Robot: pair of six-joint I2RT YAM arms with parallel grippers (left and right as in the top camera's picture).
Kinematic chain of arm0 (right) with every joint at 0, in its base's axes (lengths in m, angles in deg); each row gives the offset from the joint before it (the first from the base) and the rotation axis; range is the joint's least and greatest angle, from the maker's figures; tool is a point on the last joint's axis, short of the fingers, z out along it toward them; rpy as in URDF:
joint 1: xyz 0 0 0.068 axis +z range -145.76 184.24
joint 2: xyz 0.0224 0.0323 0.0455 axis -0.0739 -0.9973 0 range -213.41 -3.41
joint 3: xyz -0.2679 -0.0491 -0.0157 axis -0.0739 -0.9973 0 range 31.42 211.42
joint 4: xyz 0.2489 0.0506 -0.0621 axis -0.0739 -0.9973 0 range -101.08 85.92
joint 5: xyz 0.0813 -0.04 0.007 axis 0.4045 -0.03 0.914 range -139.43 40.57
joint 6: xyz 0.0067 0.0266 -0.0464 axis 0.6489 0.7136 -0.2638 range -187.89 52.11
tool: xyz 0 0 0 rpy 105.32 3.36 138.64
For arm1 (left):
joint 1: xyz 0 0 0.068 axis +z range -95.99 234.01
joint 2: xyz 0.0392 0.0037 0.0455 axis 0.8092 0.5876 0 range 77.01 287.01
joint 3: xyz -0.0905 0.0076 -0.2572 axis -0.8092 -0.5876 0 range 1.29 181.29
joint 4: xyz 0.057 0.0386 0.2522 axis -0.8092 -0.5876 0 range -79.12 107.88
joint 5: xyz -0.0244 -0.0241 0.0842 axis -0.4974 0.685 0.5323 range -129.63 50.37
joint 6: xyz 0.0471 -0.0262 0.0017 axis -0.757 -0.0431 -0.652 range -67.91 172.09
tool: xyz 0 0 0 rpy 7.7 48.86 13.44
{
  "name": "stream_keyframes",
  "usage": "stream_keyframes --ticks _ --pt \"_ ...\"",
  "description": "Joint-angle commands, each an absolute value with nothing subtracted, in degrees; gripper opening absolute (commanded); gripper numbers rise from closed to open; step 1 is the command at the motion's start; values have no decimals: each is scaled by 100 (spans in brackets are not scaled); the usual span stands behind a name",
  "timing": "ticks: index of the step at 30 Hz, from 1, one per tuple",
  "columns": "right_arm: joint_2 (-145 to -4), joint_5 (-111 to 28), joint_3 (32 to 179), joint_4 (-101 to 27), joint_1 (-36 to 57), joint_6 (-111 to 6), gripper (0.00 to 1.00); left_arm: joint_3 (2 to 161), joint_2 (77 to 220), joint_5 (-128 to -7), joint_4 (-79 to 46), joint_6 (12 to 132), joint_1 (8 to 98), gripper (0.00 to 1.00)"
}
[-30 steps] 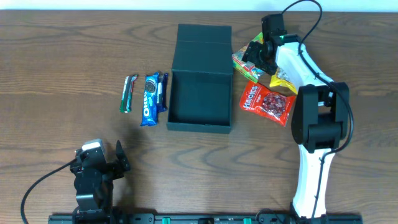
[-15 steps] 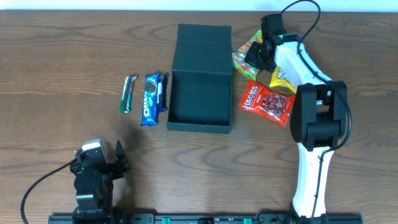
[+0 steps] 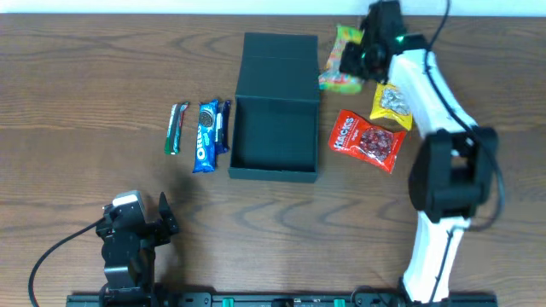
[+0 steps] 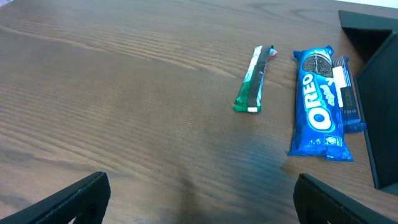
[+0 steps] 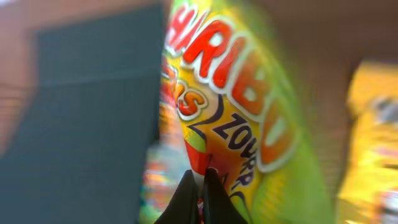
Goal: Pack container
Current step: 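Lower the Haribo bag into the green box and release it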
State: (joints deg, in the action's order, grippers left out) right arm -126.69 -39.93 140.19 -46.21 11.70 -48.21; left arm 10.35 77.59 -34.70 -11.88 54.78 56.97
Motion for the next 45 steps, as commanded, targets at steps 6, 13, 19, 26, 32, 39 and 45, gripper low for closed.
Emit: stream_keyframes --ticks 6,13,19,26,32,39,45 --pt "-11157 -3082 14321 -5261 1673 -5571 2 941 7724 -3390 -1184 5380 5732 95" --pt "-11155 -2802 14060 -6094 2663 -5168 2 941 7724 -3390 -1184 5380 5732 95" --pt "-11155 -2800 13376 -6022 3262 -4524 2 941 7724 -3390 -1184 5380 5732 95" --pt "-11155 -2807 11903 -4798 3771 -3555 2 941 7724 -3390 -1184 5380 5732 95" --pt "-11181 -3552 10863 -3443 3887 -3317 2 941 7724 -3390 -1184 5380 5732 95" --pt "-10894 -2778 10900 -3471 3727 -3429 99 941 7724 -3390 -1184 5380 5732 95" --pt "-9994 -3257 11366 -4304 3576 -4508 99 941 7724 -3390 -1184 5380 5732 95"
